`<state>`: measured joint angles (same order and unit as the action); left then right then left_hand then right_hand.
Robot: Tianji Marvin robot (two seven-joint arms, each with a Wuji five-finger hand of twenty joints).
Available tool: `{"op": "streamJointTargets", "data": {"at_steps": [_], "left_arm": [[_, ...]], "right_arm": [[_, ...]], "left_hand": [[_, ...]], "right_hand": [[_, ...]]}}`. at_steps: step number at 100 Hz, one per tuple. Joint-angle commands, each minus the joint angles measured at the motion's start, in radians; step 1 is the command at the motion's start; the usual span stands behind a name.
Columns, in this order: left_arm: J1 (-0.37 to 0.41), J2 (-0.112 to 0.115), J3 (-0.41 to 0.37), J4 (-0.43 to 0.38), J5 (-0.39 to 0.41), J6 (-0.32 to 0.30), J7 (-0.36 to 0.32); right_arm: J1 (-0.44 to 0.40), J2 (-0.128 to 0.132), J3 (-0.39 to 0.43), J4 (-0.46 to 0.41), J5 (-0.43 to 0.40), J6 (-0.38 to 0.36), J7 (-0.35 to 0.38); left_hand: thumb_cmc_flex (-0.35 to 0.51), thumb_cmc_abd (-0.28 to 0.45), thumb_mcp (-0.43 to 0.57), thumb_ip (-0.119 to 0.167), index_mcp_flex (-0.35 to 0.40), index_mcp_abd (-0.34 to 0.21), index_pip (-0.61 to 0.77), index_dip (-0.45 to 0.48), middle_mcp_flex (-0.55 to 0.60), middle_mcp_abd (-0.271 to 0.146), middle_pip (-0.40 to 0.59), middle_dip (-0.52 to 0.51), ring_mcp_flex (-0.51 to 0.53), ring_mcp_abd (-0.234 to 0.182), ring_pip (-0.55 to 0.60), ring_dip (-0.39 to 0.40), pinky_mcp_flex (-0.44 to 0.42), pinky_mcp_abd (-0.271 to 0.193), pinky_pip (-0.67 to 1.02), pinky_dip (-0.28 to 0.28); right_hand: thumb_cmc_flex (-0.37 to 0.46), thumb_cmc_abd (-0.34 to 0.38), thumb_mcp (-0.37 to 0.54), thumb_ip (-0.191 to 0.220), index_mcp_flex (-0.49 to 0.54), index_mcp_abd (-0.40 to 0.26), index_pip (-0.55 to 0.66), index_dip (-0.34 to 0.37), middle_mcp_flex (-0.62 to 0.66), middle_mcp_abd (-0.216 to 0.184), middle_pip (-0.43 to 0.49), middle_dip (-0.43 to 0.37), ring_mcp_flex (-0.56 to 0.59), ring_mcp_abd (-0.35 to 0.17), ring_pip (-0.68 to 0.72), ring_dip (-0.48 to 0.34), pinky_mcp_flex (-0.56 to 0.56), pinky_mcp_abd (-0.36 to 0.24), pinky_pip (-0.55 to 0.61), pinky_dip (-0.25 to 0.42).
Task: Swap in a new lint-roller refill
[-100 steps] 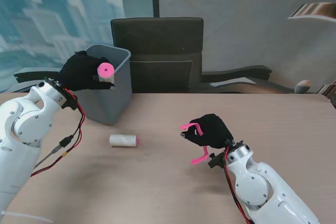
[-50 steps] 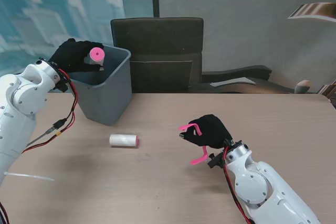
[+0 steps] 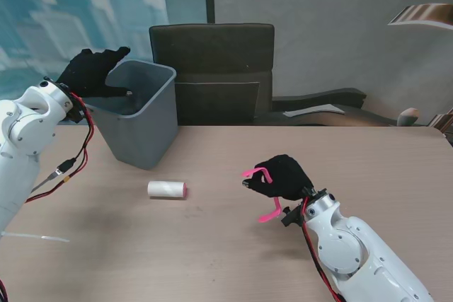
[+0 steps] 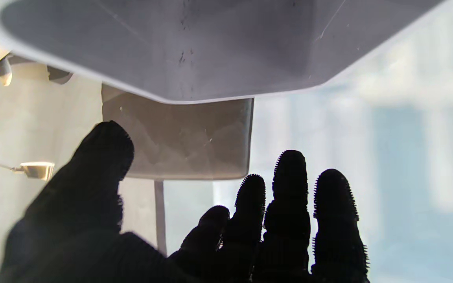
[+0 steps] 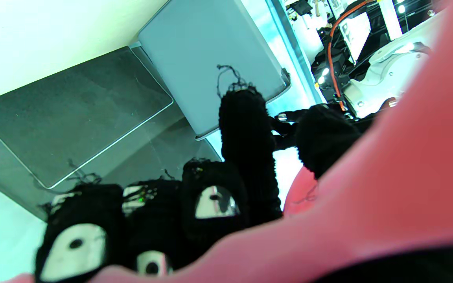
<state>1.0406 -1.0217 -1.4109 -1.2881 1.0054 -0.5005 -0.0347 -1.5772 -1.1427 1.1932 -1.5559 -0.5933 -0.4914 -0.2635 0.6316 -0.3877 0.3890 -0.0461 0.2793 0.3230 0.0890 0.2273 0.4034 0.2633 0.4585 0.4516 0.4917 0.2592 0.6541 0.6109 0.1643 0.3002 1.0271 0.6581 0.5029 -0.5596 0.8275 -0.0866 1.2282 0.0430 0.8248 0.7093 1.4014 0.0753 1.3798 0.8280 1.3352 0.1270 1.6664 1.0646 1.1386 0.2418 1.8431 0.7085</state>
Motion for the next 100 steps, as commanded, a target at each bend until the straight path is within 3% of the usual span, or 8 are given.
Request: {"op": "streamJointTargets", "data": {"at_steps": [1, 13, 26, 52, 64, 81, 90, 100], "left_arm": [[0.074, -0.006, -0.040, -0.114, -0.036, -0.015, -0.015], [0.225, -0.020, -0.105, -0.300, -0.073, -0.018, -0.012], [0.419, -0.034, -0.139, -0.453, -0.056, -0.019, 0.056], [0.712, -0.030, -0.136, -0.591, 0.029, -0.034, 0.047], [0.757, -0.024, -0.054, -0.573, 0.071, 0.079, 0.032], [0.734, -0.017, 0.043, -0.479, 0.102, 0.212, 0.020], [0.703, -0.012, 0.078, -0.437, 0.105, 0.239, -0.002], [0.659, -0.010, 0.122, -0.380, 0.137, 0.269, 0.037]], "right_arm": [[-0.002, -0.002, -0.001, -0.003, -0.003, -0.002, 0.012], [-0.001, -0.002, -0.001, -0.001, -0.005, -0.001, 0.009], [-0.002, -0.003, 0.001, 0.000, -0.007, -0.001, 0.003], [-0.005, -0.003, -0.001, -0.002, 0.000, 0.003, 0.006], [-0.003, -0.003, -0.001, 0.000, -0.007, -0.007, 0.002], [-0.003, 0.000, 0.003, 0.002, -0.009, -0.019, 0.013], [-0.004, 0.000, 0.006, 0.001, -0.012, -0.020, 0.013], [-0.005, 0.000, 0.008, 0.001, -0.017, -0.018, 0.008]], "left_hand": [[-0.030, -0.016, -0.001, -0.017, 0.050, -0.021, 0.010, 0.008, 0.026, 0.022, 0.004, -0.029, -0.028, 0.020, -0.019, -0.010, -0.015, 0.005, -0.016, 0.003], [-0.009, -0.028, 0.007, -0.010, 0.122, -0.023, 0.043, 0.028, 0.065, 0.017, 0.006, -0.027, -0.007, 0.015, -0.017, -0.010, 0.001, 0.006, -0.009, 0.011], [-0.020, -0.041, 0.030, -0.010, 0.159, -0.004, 0.090, 0.086, 0.084, 0.020, 0.015, -0.009, 0.011, 0.012, -0.020, -0.009, 0.014, 0.009, -0.014, 0.015], [-0.006, -0.081, 0.094, -0.010, 0.225, -0.057, 0.125, 0.142, 0.111, 0.013, -0.029, -0.022, 0.007, 0.017, -0.069, -0.027, 0.006, 0.023, -0.059, 0.001], [0.007, -0.091, 0.120, -0.007, 0.230, -0.062, 0.123, 0.142, 0.111, 0.012, -0.039, -0.025, 0.006, 0.015, -0.080, -0.029, 0.004, 0.023, -0.066, 0.001], [0.010, -0.101, 0.143, -0.011, 0.222, -0.057, 0.108, 0.134, 0.110, 0.016, -0.047, -0.027, -0.002, 0.017, -0.088, -0.027, -0.001, 0.022, -0.072, 0.002], [0.006, -0.117, 0.177, -0.025, 0.213, -0.056, 0.087, 0.117, 0.092, 0.018, -0.053, -0.027, -0.040, 0.019, -0.112, -0.031, -0.019, 0.022, -0.095, 0.004], [-0.001, -0.115, 0.185, -0.031, 0.207, -0.049, 0.080, 0.111, 0.081, 0.021, -0.054, -0.028, -0.056, 0.019, -0.123, -0.037, -0.025, 0.020, -0.106, 0.004]], "right_hand": [[-0.002, 0.027, -0.018, 0.044, 0.014, 0.072, -0.008, 0.004, 0.052, 0.039, 0.027, -0.005, -0.010, -0.398, 0.107, 0.006, 0.070, -0.274, 0.237, 0.002], [-0.003, 0.030, -0.020, 0.044, 0.014, 0.072, -0.009, 0.004, 0.052, 0.039, 0.027, -0.005, -0.011, -0.398, 0.107, 0.004, 0.070, -0.274, 0.237, 0.001], [-0.004, 0.032, -0.022, 0.044, 0.014, 0.072, -0.009, 0.005, 0.052, 0.039, 0.027, -0.005, -0.011, -0.398, 0.108, 0.003, 0.069, -0.274, 0.237, 0.001], [-0.003, 0.031, -0.025, 0.043, 0.014, 0.072, -0.010, 0.005, 0.052, 0.039, 0.027, -0.006, -0.011, -0.397, 0.109, 0.000, 0.069, -0.274, 0.237, 0.000], [-0.009, 0.007, -0.026, 0.042, 0.008, 0.062, -0.013, 0.005, 0.052, 0.038, 0.025, -0.006, -0.011, -0.399, 0.108, -0.001, 0.069, -0.273, 0.235, -0.002], [-0.023, -0.009, -0.019, 0.041, 0.007, 0.057, -0.016, 0.005, 0.052, 0.035, 0.020, -0.008, -0.011, -0.405, 0.106, -0.004, 0.069, -0.274, 0.231, -0.004], [-0.024, -0.006, -0.019, 0.040, 0.006, 0.057, -0.017, 0.005, 0.052, 0.035, 0.019, -0.008, -0.011, -0.406, 0.106, -0.004, 0.069, -0.274, 0.230, -0.004], [-0.024, -0.004, -0.020, 0.040, 0.006, 0.056, -0.017, 0.005, 0.052, 0.034, 0.019, -0.008, -0.011, -0.407, 0.106, -0.005, 0.069, -0.275, 0.229, -0.005]]}}
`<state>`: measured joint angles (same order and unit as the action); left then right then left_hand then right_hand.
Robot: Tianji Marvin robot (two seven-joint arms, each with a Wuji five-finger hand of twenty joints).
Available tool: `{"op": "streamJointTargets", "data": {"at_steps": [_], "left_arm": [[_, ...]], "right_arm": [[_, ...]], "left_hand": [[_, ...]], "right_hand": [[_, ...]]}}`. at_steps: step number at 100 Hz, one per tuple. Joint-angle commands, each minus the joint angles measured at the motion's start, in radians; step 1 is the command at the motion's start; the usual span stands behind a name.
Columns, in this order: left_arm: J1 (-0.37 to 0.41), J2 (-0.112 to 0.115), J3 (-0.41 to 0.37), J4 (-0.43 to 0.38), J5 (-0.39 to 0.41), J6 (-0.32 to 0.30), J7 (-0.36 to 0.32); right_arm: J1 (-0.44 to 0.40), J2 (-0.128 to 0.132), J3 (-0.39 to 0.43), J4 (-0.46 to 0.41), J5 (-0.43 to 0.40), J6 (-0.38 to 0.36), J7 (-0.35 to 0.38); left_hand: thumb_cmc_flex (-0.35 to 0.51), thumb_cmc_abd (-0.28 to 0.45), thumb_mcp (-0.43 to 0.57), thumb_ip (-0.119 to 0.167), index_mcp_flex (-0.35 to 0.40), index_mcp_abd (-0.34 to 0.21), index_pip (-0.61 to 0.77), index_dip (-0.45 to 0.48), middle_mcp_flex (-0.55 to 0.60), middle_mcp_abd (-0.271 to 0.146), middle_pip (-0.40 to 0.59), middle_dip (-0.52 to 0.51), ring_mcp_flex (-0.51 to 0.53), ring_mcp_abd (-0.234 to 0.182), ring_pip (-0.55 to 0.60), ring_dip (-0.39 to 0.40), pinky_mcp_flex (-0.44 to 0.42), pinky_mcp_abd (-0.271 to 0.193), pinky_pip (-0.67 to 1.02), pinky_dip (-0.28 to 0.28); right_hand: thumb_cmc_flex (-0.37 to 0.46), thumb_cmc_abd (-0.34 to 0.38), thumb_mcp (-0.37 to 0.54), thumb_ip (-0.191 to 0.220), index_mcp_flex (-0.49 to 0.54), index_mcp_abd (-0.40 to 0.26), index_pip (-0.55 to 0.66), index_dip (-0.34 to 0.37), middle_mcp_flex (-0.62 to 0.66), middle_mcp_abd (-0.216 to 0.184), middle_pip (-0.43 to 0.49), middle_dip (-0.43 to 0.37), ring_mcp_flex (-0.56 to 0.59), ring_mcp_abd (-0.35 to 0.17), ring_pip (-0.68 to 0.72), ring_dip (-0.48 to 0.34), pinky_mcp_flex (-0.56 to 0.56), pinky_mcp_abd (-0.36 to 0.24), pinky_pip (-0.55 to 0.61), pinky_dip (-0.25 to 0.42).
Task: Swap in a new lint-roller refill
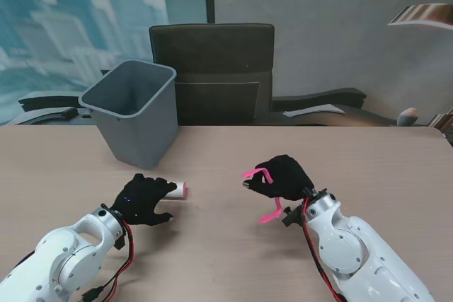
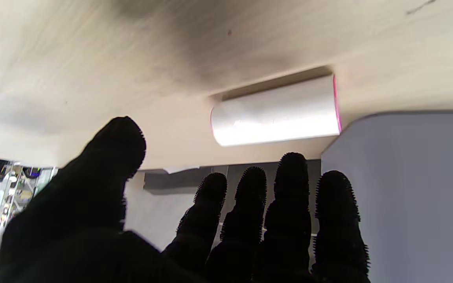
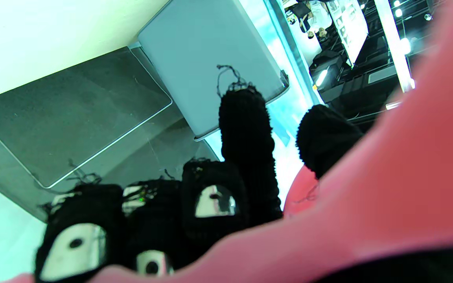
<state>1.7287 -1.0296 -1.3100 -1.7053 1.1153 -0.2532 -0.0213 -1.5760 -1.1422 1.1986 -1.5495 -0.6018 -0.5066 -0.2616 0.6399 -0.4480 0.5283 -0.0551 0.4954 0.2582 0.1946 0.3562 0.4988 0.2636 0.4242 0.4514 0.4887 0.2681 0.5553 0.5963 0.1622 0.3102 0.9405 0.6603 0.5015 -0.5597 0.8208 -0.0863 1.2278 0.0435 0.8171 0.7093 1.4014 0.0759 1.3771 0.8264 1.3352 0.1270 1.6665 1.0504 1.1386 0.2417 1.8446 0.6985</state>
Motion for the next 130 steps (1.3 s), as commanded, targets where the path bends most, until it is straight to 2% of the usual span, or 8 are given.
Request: {"op": "streamJointTargets", "data": {"at_steps": [1, 14, 31, 61, 73, 78, 113, 130], "left_arm": [[-0.033, -0.002, 0.026, 0.042, 0.030, 0.025, 0.028], [-0.077, -0.001, 0.064, 0.094, 0.057, 0.063, 0.075], [-0.108, -0.001, 0.080, 0.118, 0.068, 0.087, 0.093], [-0.202, 0.008, 0.135, 0.188, 0.091, 0.124, 0.043], [-0.234, 0.010, 0.165, 0.215, 0.099, 0.139, 0.037], [-0.245, 0.012, 0.177, 0.225, 0.106, 0.144, 0.037], [-0.293, 0.021, 0.244, 0.272, 0.138, 0.164, 0.028], [-0.321, 0.023, 0.274, 0.301, 0.130, 0.165, 0.020]], "right_arm": [[-0.006, -0.001, 0.002, -0.005, -0.008, -0.003, 0.006], [-0.006, 0.000, 0.003, -0.005, -0.007, -0.001, 0.010], [-0.005, 0.000, 0.001, -0.003, -0.001, -0.002, 0.015], [-0.004, 0.000, 0.002, -0.001, 0.003, -0.001, 0.016], [-0.004, 0.000, 0.004, 0.000, 0.001, -0.003, 0.014], [-0.004, 0.000, 0.005, 0.001, 0.001, -0.003, 0.014], [-0.004, 0.000, 0.004, 0.004, 0.004, -0.006, 0.015], [-0.004, 0.000, 0.005, 0.005, 0.003, -0.008, 0.014]], "left_hand": [[-0.011, -0.054, 0.046, -0.023, -0.010, 0.017, -0.026, -0.019, -0.015, 0.022, -0.019, -0.027, -0.054, 0.010, -0.024, -0.022, -0.023, 0.010, -0.020, 0.002], [-0.017, -0.043, 0.050, -0.024, -0.011, 0.027, -0.022, -0.019, -0.032, 0.033, -0.012, -0.025, -0.075, 0.017, -0.022, -0.021, -0.033, 0.008, -0.020, 0.009], [0.001, -0.042, 0.052, -0.017, 0.003, 0.028, -0.004, -0.012, -0.032, 0.040, -0.001, -0.024, -0.082, 0.022, -0.011, -0.019, -0.036, 0.007, -0.011, 0.017], [0.016, -0.047, 0.050, -0.012, 0.016, 0.030, 0.009, -0.008, -0.031, 0.051, -0.001, -0.028, -0.088, 0.031, 0.002, -0.016, -0.038, 0.008, 0.001, 0.028], [0.024, -0.042, 0.044, -0.010, 0.038, 0.021, 0.029, 0.003, -0.021, 0.054, 0.007, -0.023, -0.085, 0.033, 0.023, -0.001, -0.036, 0.009, 0.021, 0.041], [0.031, -0.039, 0.037, -0.008, 0.048, 0.018, 0.041, 0.010, -0.013, 0.055, 0.012, -0.020, -0.088, 0.059, 0.035, 0.010, -0.035, 0.012, 0.033, 0.048], [0.057, -0.001, -0.023, 0.002, 0.105, -0.013, 0.110, 0.040, -0.007, 0.062, 0.009, -0.013, -0.088, 0.059, 0.043, 0.024, -0.036, 0.015, 0.054, 0.060], [0.079, 0.029, -0.065, 0.011, 0.162, -0.030, 0.152, 0.052, -0.005, 0.061, 0.009, -0.012, -0.086, 0.059, 0.050, 0.030, -0.028, 0.013, 0.078, 0.069]], "right_hand": [[-0.022, -0.003, -0.013, 0.040, 0.006, 0.056, -0.010, 0.005, 0.052, 0.034, 0.022, -0.007, -0.011, -0.407, 0.106, 0.009, 0.068, -0.275, 0.228, 0.005], [-0.021, -0.001, -0.015, 0.040, 0.006, 0.056, -0.010, 0.005, 0.052, 0.033, 0.021, -0.007, -0.011, -0.407, 0.107, 0.009, 0.069, -0.277, 0.227, 0.004], [-0.020, 0.002, -0.018, 0.040, 0.007, 0.056, -0.010, 0.006, 0.052, 0.033, 0.021, -0.007, -0.011, -0.408, 0.107, 0.010, 0.069, -0.281, 0.227, 0.003], [-0.020, 0.006, -0.020, 0.040, 0.007, 0.056, -0.010, 0.007, 0.052, 0.033, 0.021, -0.007, -0.011, -0.407, 0.107, 0.010, 0.069, -0.280, 0.227, 0.002], [-0.019, 0.007, -0.021, 0.040, 0.006, 0.057, -0.010, 0.007, 0.052, 0.033, 0.021, -0.007, -0.011, -0.407, 0.107, 0.010, 0.069, -0.280, 0.228, 0.002], [-0.019, 0.008, -0.021, 0.041, 0.006, 0.057, -0.010, 0.007, 0.052, 0.033, 0.021, -0.007, -0.011, -0.407, 0.107, 0.010, 0.069, -0.280, 0.228, 0.002], [-0.020, 0.009, -0.023, 0.041, 0.006, 0.056, -0.010, 0.008, 0.052, 0.033, 0.021, -0.006, -0.011, -0.406, 0.107, 0.009, 0.069, -0.280, 0.228, 0.001], [-0.019, 0.009, -0.023, 0.041, 0.006, 0.056, -0.011, 0.008, 0.052, 0.033, 0.021, -0.006, -0.011, -0.407, 0.107, 0.009, 0.069, -0.280, 0.228, 0.001]]}}
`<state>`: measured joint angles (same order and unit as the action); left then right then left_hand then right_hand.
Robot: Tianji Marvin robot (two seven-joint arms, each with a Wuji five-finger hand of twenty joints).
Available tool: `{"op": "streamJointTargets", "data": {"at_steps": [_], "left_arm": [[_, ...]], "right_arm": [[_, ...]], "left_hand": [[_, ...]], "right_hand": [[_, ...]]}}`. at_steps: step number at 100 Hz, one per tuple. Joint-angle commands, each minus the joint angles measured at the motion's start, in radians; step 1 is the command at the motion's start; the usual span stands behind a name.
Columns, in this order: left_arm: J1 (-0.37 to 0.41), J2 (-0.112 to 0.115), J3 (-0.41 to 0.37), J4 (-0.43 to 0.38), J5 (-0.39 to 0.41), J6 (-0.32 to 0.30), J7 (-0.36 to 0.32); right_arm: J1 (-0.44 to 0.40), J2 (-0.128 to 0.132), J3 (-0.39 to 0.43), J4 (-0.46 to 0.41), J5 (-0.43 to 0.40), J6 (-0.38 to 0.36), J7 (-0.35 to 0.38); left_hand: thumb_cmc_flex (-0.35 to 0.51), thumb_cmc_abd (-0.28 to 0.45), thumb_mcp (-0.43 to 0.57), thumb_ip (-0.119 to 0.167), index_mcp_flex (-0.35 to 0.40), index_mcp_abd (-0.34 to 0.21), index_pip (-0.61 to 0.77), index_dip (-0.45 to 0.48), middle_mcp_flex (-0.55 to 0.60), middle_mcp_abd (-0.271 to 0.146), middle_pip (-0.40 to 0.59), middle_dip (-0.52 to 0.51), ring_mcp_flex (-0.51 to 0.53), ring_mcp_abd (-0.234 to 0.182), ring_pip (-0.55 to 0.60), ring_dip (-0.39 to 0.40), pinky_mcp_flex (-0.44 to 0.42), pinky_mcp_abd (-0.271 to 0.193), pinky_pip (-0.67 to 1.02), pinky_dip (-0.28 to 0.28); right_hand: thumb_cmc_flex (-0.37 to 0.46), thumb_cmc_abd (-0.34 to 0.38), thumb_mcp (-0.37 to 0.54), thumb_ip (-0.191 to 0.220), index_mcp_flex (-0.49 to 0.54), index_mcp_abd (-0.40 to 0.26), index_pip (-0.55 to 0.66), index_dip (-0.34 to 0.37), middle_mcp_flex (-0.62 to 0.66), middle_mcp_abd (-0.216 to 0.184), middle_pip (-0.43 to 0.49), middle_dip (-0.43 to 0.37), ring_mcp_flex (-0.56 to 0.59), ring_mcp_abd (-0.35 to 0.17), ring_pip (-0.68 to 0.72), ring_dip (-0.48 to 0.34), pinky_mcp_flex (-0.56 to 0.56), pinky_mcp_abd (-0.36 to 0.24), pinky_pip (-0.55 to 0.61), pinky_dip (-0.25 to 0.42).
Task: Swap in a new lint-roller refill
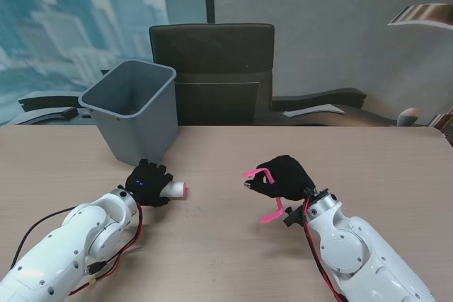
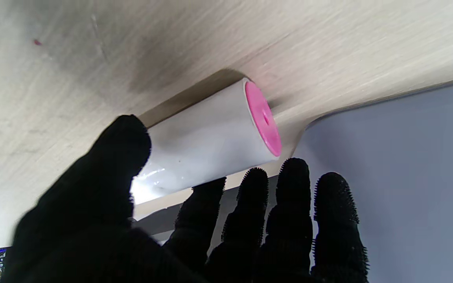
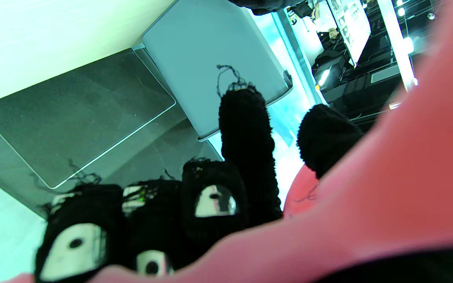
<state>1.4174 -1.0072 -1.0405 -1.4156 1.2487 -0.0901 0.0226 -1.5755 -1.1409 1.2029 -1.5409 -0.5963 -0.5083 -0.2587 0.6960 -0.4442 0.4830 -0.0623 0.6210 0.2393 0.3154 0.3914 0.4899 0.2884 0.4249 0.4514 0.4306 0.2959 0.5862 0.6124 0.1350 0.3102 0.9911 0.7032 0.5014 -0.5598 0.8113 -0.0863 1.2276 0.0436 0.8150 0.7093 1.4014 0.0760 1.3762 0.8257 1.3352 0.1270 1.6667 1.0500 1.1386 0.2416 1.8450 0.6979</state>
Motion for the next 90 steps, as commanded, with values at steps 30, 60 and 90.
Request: {"op": "streamJointTargets", "data": {"at_steps": [30, 60, 90], "left_arm": [[-0.039, 0.001, 0.048, 0.043, -0.037, -0.008, -0.034], [0.000, -0.004, 0.043, 0.015, -0.049, 0.004, -0.014], [0.146, -0.026, -0.083, -0.158, -0.072, -0.028, 0.063]], "right_arm": [[-0.004, -0.001, 0.000, -0.002, -0.003, -0.009, 0.012], [-0.002, -0.001, 0.003, 0.001, -0.017, -0.017, 0.004], [-0.008, -0.003, 0.010, -0.007, -0.027, -0.044, -0.010]], "left_hand": [[0.185, 0.099, -0.230, 0.039, 0.160, -0.113, 0.306, 0.064, 0.051, 0.004, 0.025, -0.012, -0.022, 0.025, 0.013, 0.000, 0.003, 0.012, 0.030, 0.017], [0.324, 0.083, -0.240, 0.046, 0.198, -0.150, 0.634, -0.017, 0.144, -0.036, 0.078, 0.000, 0.012, 0.020, 0.038, 0.000, 0.024, 0.014, 0.055, 0.008], [0.332, 0.092, -0.220, 0.043, 0.184, -0.118, 0.669, 0.003, 0.164, -0.043, 0.094, 0.007, 0.037, -0.005, 0.043, -0.005, 0.034, 0.011, 0.061, 0.005]], "right_hand": [[-0.019, 0.012, -0.015, 0.041, 0.006, 0.056, -0.009, 0.008, 0.052, 0.033, 0.022, -0.006, -0.011, -0.406, 0.107, 0.009, 0.069, -0.280, 0.228, 0.002], [-0.007, -0.014, -0.006, 0.043, 0.001, 0.050, -0.012, 0.008, 0.051, 0.026, 0.016, -0.008, -0.010, -0.412, 0.103, 0.006, 0.068, -0.281, 0.224, 0.000], [-0.148, -0.035, -0.066, -0.001, 0.000, 0.044, -0.006, 0.003, 0.052, 0.006, 0.026, 0.007, -0.010, -0.446, 0.103, 0.029, 0.071, -0.310, 0.229, 0.005]]}}
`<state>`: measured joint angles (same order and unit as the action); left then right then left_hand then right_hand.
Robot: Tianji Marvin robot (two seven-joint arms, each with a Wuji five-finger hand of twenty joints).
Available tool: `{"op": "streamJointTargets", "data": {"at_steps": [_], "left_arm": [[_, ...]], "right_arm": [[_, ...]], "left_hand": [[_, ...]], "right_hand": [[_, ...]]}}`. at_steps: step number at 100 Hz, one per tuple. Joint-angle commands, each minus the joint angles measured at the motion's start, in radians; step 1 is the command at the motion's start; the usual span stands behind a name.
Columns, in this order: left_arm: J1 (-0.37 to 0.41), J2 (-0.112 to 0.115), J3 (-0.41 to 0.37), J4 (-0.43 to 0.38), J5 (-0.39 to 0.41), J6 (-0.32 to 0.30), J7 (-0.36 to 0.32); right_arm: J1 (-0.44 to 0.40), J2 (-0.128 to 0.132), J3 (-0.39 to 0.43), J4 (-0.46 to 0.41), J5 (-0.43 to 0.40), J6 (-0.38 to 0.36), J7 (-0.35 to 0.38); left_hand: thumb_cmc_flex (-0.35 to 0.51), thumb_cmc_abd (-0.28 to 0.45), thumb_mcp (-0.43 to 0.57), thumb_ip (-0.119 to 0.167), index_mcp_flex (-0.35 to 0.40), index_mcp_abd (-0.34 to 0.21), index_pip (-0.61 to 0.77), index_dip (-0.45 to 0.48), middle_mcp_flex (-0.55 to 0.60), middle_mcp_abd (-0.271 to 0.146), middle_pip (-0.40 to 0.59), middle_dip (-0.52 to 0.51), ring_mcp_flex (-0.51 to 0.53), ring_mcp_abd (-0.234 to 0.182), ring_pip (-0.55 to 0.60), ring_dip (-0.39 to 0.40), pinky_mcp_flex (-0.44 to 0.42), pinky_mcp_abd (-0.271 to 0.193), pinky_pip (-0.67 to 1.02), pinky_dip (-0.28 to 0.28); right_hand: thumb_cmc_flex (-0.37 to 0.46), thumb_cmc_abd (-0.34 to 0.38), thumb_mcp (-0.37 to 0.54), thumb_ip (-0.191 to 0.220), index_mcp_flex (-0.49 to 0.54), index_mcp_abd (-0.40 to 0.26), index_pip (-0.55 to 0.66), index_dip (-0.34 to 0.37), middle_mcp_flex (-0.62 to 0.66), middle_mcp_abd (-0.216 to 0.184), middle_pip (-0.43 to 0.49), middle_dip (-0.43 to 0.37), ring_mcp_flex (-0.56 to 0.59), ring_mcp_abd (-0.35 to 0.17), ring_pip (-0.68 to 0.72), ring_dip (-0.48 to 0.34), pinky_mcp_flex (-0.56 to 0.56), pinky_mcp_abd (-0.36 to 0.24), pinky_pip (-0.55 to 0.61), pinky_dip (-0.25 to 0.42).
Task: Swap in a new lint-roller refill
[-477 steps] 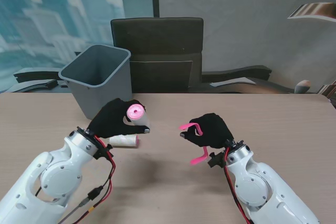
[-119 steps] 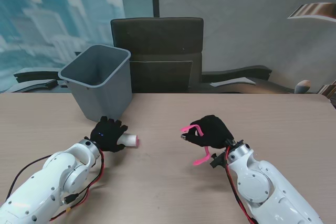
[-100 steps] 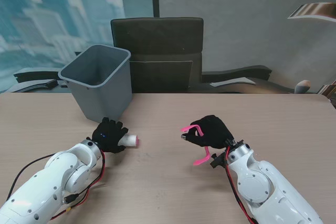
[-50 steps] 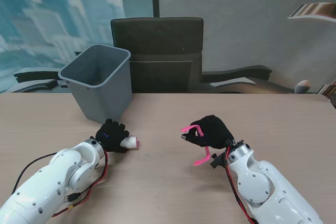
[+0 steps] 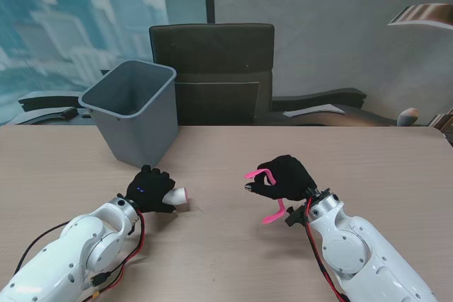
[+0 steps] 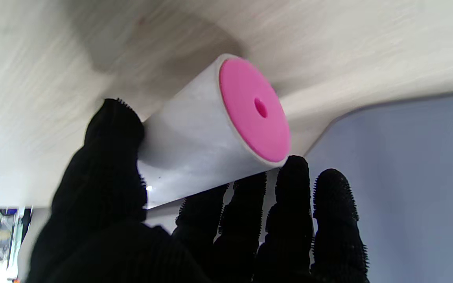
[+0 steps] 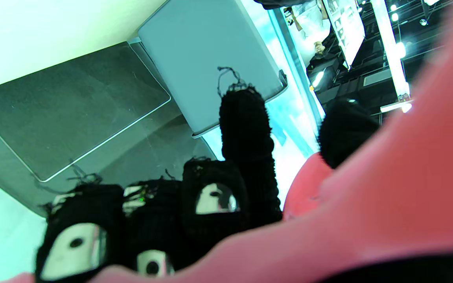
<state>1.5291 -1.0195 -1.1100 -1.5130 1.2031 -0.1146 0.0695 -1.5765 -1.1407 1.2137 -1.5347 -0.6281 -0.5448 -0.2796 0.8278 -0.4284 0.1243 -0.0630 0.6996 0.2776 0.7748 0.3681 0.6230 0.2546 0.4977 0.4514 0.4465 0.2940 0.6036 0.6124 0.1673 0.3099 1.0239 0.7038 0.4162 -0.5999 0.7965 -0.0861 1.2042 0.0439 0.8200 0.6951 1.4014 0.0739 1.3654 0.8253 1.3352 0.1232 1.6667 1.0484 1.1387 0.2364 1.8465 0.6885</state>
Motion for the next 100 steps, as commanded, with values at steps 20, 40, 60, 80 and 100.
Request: {"op": "streamJointTargets", "data": {"at_steps": [20, 40, 60, 80, 100], "left_arm": [[0.145, -0.056, -0.077, -0.229, -0.217, 0.009, 0.063], [0.163, -0.094, -0.071, -0.278, -0.404, -0.097, 0.147], [0.127, -0.125, 0.000, -0.295, -0.589, -0.071, 0.166], [0.092, -0.162, 0.071, -0.325, -0.868, 0.067, 0.133], [0.077, -0.178, 0.090, -0.336, -0.962, 0.106, 0.139]], "right_arm": [[-0.007, -0.007, 0.000, -0.018, 0.012, -0.010, 0.000], [-0.022, -0.029, -0.013, -0.052, -0.011, 0.072, -0.121], [-0.038, -0.053, -0.037, -0.083, -0.004, 0.131, -0.222], [-0.040, -0.060, -0.060, -0.090, 0.007, 0.133, -0.241], [-0.034, -0.064, -0.082, -0.082, 0.006, 0.134, -0.252]], "left_hand": [[0.204, 0.090, 0.140, 0.043, 0.090, -0.145, 0.216, 0.035, 0.035, -0.014, 0.034, 0.014, 0.026, -0.007, 0.035, -0.002, 0.003, 0.004, 0.036, 0.004], [0.200, 0.104, 0.126, 0.044, 0.076, -0.149, 0.221, 0.039, 0.040, -0.033, 0.056, 0.024, 0.037, -0.020, 0.053, 0.004, 0.003, -0.010, 0.043, 0.003], [0.194, 0.117, 0.121, 0.045, 0.062, -0.165, 0.232, 0.034, 0.029, -0.048, 0.058, 0.022, 0.036, -0.037, 0.048, -0.002, 0.008, -0.023, 0.036, -0.007], [0.205, 0.133, 0.106, 0.042, 0.043, -0.159, 0.249, 0.026, 0.005, -0.056, 0.075, 0.025, 0.018, -0.047, 0.056, 0.000, -0.005, -0.036, 0.037, -0.014], [0.215, 0.141, 0.094, 0.038, 0.037, -0.156, 0.254, 0.016, -0.002, -0.070, 0.087, 0.026, 0.015, -0.055, 0.062, 0.001, -0.007, -0.045, 0.042, -0.016]], "right_hand": [[-0.229, 0.194, -0.176, -0.029, 0.022, 0.058, -0.018, 0.020, 0.052, 0.020, 0.040, 0.009, -0.010, -0.430, 0.106, 0.045, 0.073, -0.305, 0.242, 0.023], [-0.283, 0.418, -0.322, -0.018, 0.011, 0.085, -0.029, 0.020, 0.052, 0.038, 0.047, 0.014, -0.011, -0.407, 0.114, 0.053, 0.071, -0.268, 0.247, 0.027], [-0.049, 0.708, -0.780, 0.035, 0.030, 0.107, -0.016, 0.007, 0.052, 0.081, 0.049, 0.013, -0.014, -0.352, 0.129, 0.056, 0.072, -0.214, 0.248, 0.057], [-0.032, 0.758, -0.808, 0.038, 0.075, 0.106, 0.035, 0.031, 0.052, 0.102, 0.044, 0.012, -0.015, -0.323, 0.134, 0.059, 0.071, -0.194, 0.248, 0.067], [-0.022, 0.754, -0.809, 0.039, 0.081, 0.106, 0.042, 0.035, 0.053, 0.100, 0.049, 0.014, -0.015, -0.325, 0.135, 0.061, 0.072, -0.196, 0.248, 0.072]]}}
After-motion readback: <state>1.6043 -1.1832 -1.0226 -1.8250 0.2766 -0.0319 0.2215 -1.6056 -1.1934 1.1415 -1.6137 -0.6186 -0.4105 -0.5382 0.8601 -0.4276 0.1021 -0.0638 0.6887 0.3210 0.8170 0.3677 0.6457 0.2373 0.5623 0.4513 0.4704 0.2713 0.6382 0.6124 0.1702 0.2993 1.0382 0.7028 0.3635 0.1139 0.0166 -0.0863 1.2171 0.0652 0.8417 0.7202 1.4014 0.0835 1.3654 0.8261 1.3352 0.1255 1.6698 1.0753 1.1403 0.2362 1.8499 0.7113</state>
